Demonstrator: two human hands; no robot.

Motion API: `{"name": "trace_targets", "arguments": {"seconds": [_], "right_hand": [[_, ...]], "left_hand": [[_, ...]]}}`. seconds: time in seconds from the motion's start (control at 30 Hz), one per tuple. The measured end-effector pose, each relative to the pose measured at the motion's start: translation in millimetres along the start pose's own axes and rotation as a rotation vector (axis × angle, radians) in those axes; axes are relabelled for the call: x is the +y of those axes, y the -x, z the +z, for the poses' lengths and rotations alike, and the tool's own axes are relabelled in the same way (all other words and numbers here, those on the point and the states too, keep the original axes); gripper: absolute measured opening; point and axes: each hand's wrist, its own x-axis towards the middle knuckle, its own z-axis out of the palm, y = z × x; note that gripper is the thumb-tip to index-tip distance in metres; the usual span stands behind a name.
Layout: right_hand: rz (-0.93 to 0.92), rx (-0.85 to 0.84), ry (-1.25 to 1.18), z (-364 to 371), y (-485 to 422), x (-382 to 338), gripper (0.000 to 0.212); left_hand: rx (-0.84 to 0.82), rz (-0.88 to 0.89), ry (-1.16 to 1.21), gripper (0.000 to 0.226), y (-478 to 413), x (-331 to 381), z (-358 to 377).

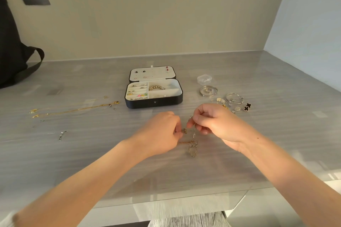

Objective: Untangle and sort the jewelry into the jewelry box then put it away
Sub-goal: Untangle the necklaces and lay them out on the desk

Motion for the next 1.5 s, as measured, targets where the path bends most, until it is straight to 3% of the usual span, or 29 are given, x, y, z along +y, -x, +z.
{"name": "trace_targets", "arguments": {"seconds": [0.27,0.37,0.43,0.57,0.7,0.93,1.17,1.37,1.5], "right_hand": [[0.037,0.031,-0.27,-3.2,-1.6,-1.3,0.023],[-0.005,0.065,0.088,-4.9,-1.6,1.8,0.008],[-0.079,0.051,0.36,-4.2,-2.2,4.8,0.009],[-0.148,0.033,0.513,-1.1,-4.9,11.2,0.002],[-0.124,0.093,0.375,-1.8,-5.6,16.4,0.013],[0.004,0.141,0.056,-9.1,-6.5,14.5,0.021],[0.016,0.131,-0.05,-7.6,-6.1,14.9,0.012],[-0.004,0.172,-0.027,-7.1,-9.7,20.3,0.026],[-0.082,0.305,0.266,-5.3,-12.8,28.1,0.028]], "left_hand": [[0.025,-0.014,-0.053,0.019,-1.5,-1.8,4.2],[0.06,-0.078,0.082,0.01,-0.7,-7.1,4.1],[0.071,-0.135,0.2,0.005,-0.7,-10.2,1.2],[0.065,-0.24,0.45,0.013,2.9,-15.6,-4.4],[0.052,-0.316,0.67,0.009,6.5,-19.5,-7.6],[0.108,-0.387,1.086,0.024,8.9,-26.3,-11.5],[0.168,-0.379,1.053,0.019,8.1,-25.7,-5.1],[0.306,-0.357,0.707,0.01,4.2,-26.5,4.7],[0.37,-0.284,0.53,0.008,2.6,-26.1,9.6]]}}
